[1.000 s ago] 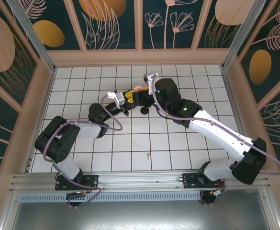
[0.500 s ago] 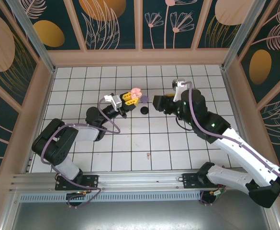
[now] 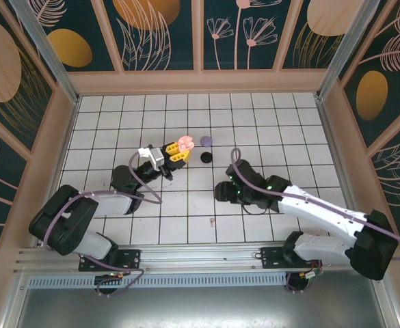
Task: Insert wireless bluetooth earbuds into charging case
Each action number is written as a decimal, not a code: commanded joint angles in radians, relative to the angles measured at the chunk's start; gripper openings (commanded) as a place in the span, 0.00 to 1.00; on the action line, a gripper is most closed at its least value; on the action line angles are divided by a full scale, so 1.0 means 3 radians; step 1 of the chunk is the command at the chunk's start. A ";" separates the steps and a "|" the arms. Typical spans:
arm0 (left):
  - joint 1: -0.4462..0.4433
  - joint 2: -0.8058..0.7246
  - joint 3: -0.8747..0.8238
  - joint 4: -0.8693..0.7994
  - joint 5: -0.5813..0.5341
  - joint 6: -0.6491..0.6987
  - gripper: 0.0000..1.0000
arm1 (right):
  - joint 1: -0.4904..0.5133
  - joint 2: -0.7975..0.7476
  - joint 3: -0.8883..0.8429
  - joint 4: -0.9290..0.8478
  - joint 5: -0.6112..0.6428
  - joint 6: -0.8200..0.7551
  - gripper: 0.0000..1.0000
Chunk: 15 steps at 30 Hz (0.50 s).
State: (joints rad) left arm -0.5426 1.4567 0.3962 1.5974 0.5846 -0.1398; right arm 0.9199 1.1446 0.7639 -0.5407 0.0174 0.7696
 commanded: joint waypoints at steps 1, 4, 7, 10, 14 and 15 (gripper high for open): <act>-0.0017 -0.0166 -0.0117 0.0238 -0.0066 -0.0057 0.00 | 0.0225 0.0146 -0.0090 -0.0131 0.0047 0.0486 0.58; -0.0016 -0.0265 -0.0193 0.0221 -0.0087 -0.0046 0.00 | 0.0431 0.0314 -0.0129 -0.0105 0.0066 0.0743 0.57; -0.0016 -0.0362 -0.0240 0.0173 -0.0098 -0.0030 0.00 | 0.0601 0.0496 -0.0094 -0.0083 0.0075 0.0905 0.54; -0.0017 -0.0439 -0.0276 0.0131 -0.0103 0.0005 0.00 | 0.0707 0.0694 -0.0016 -0.0074 0.0081 0.0987 0.52; -0.0016 -0.0519 -0.0300 0.0088 -0.0114 0.0035 0.00 | 0.0783 0.0949 0.0147 -0.0140 0.0138 0.1014 0.50; -0.0014 -0.0541 -0.0308 0.0081 -0.0112 0.0040 0.00 | 0.0793 0.1007 0.0182 -0.0162 0.0153 0.1014 0.49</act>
State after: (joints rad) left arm -0.5426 1.3193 0.3141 1.5967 0.5629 -0.1387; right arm 1.1469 1.4170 0.7689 -0.5556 0.0303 1.0363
